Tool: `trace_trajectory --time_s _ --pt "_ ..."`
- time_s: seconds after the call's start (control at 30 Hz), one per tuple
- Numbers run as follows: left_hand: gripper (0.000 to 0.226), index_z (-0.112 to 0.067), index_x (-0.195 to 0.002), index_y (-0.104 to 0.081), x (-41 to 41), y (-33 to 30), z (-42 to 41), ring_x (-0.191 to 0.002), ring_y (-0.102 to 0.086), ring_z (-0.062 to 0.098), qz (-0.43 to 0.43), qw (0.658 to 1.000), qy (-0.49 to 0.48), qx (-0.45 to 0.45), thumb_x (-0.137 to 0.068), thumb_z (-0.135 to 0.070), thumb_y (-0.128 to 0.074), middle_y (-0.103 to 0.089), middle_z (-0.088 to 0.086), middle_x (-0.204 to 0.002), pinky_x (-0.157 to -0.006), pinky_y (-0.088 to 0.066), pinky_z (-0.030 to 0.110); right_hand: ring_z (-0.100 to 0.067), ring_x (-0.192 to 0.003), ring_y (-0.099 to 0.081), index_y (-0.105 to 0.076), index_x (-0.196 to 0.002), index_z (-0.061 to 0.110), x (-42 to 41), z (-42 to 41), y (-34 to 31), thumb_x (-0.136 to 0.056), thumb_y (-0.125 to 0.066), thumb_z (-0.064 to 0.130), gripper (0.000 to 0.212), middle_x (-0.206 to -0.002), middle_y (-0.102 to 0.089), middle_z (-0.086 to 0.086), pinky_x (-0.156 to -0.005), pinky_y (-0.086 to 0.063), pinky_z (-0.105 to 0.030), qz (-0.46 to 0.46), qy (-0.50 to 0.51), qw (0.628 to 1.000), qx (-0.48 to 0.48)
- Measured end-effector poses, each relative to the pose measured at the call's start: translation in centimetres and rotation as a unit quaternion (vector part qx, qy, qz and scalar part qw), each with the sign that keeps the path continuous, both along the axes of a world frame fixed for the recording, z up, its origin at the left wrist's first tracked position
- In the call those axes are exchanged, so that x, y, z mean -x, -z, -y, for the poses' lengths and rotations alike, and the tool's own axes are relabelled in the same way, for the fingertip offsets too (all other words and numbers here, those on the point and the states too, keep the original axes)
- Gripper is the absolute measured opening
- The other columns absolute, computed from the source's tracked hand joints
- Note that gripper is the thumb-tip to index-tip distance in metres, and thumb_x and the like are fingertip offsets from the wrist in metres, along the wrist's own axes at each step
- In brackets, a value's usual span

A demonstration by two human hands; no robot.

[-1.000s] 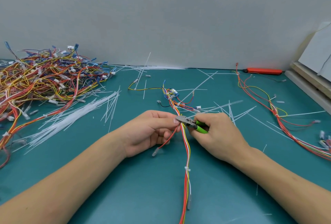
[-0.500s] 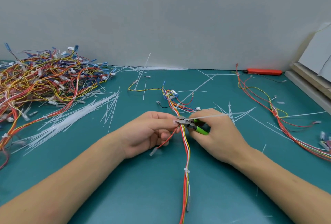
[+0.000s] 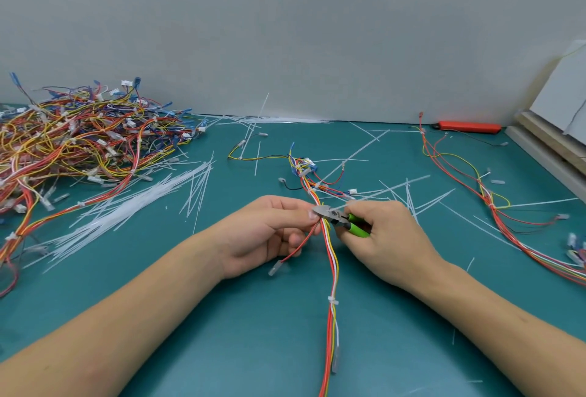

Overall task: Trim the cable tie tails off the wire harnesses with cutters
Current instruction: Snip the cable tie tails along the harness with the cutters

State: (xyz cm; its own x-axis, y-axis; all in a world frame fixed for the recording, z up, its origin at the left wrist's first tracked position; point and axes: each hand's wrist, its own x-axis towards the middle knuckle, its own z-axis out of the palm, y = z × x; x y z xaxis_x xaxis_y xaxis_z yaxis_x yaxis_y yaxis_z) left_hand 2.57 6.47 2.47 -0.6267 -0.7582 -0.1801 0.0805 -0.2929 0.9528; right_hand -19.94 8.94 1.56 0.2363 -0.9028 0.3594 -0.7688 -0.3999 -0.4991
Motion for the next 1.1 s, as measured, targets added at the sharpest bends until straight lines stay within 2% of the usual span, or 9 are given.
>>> trace_trajectory --time_s 0.1,0.23,0.47,0.57,0.63,0.7,0.8,1.0,1.1 --pt "0.011 -0.012 -0.095 -0.074 0.11 -0.06 -0.03 -0.053 -0.047 0.005 0.001 1.000 -0.006 -0.004 -0.088 -0.019 -0.070 -0.066 0.001 -0.082 -0.056 -0.044 0.020 -0.016 -0.076 -0.055 -0.067 -0.080 0.024 0.03 0.09 0.01 -0.081 -0.065 0.027 0.004 -0.072 -0.060 0.009 -0.071 -0.050 -0.041 0.012 -0.019 1.000 0.017" --pt "0.008 -0.011 -0.094 -0.073 0.12 -0.14 -0.05 -0.053 -0.047 0.004 0.002 1.000 -0.006 0.000 -0.090 -0.017 -0.069 -0.067 0.000 -0.081 -0.056 -0.045 0.021 -0.015 -0.090 -0.061 -0.073 -0.094 0.028 0.11 0.18 0.09 -0.081 -0.067 0.022 0.016 -0.088 -0.069 0.013 -0.084 -0.051 -0.040 0.027 -0.032 0.999 0.030" --pt "0.007 -0.011 -0.093 -0.073 0.13 -0.13 -0.02 -0.053 -0.046 0.005 0.000 1.000 -0.004 0.004 -0.096 -0.013 -0.066 -0.065 0.001 -0.082 -0.056 -0.044 0.021 -0.016 -0.088 -0.062 -0.071 -0.090 0.031 0.09 0.35 0.03 -0.082 -0.065 0.025 0.012 -0.086 -0.069 0.013 -0.083 -0.052 -0.040 0.025 -0.035 0.999 0.024" --pt "0.007 -0.012 -0.090 -0.073 0.10 -0.09 -0.01 -0.053 -0.046 0.004 -0.002 1.000 0.000 0.004 -0.092 -0.016 -0.067 -0.065 0.000 -0.079 -0.056 -0.044 0.021 -0.017 -0.074 -0.055 -0.061 -0.074 0.030 0.03 0.26 -0.03 -0.081 -0.064 0.026 0.009 -0.070 -0.057 0.011 -0.069 -0.049 -0.040 0.028 -0.038 0.999 0.018" --pt "0.007 -0.012 -0.089 -0.073 0.10 -0.10 -0.01 -0.053 -0.046 0.005 -0.002 1.000 0.001 0.003 -0.090 -0.018 -0.068 -0.065 0.000 -0.079 -0.056 -0.044 0.021 -0.017 -0.062 -0.044 -0.048 -0.065 0.027 0.01 0.14 0.04 -0.081 -0.060 0.036 0.022 -0.060 -0.046 0.006 -0.057 -0.043 -0.040 0.021 -0.010 1.000 0.004" --pt "0.008 -0.013 -0.090 -0.073 0.10 -0.12 -0.01 -0.053 -0.046 0.005 -0.001 1.000 0.001 0.002 -0.088 -0.019 -0.069 -0.065 0.000 -0.080 -0.056 -0.044 0.022 -0.023 -0.060 -0.041 -0.043 -0.065 0.020 -0.07 0.01 0.00 -0.080 -0.055 0.044 0.031 -0.057 -0.042 0.001 -0.056 -0.042 -0.043 0.004 0.005 1.000 -0.008" --pt "0.009 -0.012 -0.092 -0.073 0.06 -0.08 -0.01 -0.054 -0.046 0.006 -0.001 1.000 0.001 0.000 -0.088 -0.019 -0.070 -0.066 0.001 -0.081 -0.056 -0.045 0.021 -0.025 -0.060 -0.041 -0.044 -0.067 0.014 -0.15 -0.15 -0.09 -0.080 -0.056 0.041 0.032 -0.057 -0.041 -0.002 -0.056 -0.042 -0.044 -0.001 0.003 1.000 -0.015" --pt "0.010 -0.011 -0.094 -0.073 0.01 -0.03 -0.03 -0.053 -0.047 0.005 0.000 1.000 0.001 0.001 -0.088 -0.020 -0.070 -0.066 0.000 -0.082 -0.057 -0.044 0.022 -0.020 -0.059 -0.039 -0.048 -0.067 0.016 0.02 -0.11 0.09 -0.081 -0.059 0.040 0.030 -0.057 -0.043 0.001 -0.056 -0.040 -0.041 0.006 0.001 1.000 -0.006" --pt "0.008 -0.014 -0.092 -0.074 -0.03 -0.08 -0.10 -0.054 -0.047 0.005 0.003 1.000 0.005 0.003 -0.089 -0.020 -0.070 -0.066 -0.001 -0.081 -0.057 -0.044 0.021 -0.017 -0.071 -0.052 -0.063 -0.075 0.023 0.05 -0.01 0.16 -0.084 -0.070 0.031 0.013 -0.067 -0.056 0.008 -0.067 -0.048 -0.040 0.015 -0.006 1.000 0.008"
